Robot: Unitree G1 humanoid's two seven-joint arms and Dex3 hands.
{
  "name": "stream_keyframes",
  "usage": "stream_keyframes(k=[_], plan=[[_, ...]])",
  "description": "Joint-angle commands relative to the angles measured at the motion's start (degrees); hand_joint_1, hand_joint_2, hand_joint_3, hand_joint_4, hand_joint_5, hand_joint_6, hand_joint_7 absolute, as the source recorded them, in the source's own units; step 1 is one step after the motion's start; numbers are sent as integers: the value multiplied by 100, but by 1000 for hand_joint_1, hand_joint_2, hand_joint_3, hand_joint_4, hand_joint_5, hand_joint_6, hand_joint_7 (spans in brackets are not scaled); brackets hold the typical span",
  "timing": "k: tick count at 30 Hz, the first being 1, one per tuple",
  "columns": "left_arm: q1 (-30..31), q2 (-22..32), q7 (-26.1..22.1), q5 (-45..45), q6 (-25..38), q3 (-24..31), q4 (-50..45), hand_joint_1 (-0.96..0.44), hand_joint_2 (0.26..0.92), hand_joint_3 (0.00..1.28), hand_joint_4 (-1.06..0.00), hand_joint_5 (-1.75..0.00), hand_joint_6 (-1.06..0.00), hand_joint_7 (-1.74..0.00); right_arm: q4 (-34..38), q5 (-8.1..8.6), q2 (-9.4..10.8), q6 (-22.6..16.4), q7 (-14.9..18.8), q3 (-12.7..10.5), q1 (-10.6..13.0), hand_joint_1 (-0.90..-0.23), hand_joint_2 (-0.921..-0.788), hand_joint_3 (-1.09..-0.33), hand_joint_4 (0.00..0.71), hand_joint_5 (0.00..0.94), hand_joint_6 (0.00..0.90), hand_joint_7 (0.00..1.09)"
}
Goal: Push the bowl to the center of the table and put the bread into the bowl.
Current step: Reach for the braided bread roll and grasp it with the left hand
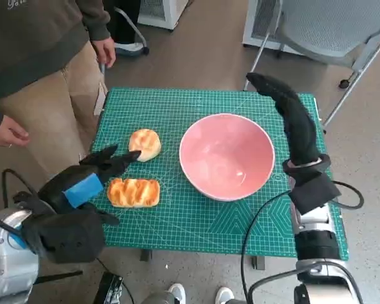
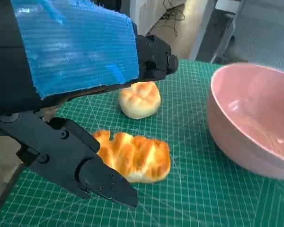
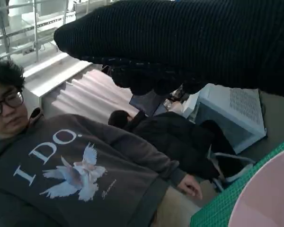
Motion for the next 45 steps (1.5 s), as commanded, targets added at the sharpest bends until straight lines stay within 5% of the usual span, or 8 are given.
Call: stream_keyframes(k=[1,23,45], plan=[[41,142,27,144,-17,-221,49,-384,667,9,-69,-16,-237,-27,67,51,-7,89,95,25,152,-722,-921,-820,142,1,155,116],[-680,-38,137,1021,161,-1289,1029,-478,689,6,-125,-5,-271,-10,44,171,-27,88,214,-19,209,-708,-921,-825,140,0,142,135],[-881,-253,621,1315,237,-1483,1485,-459,691,3,-124,0,-274,-2,-32,275,-67,109,293,-18,288,-719,-921,-824,145,2,130,158]])
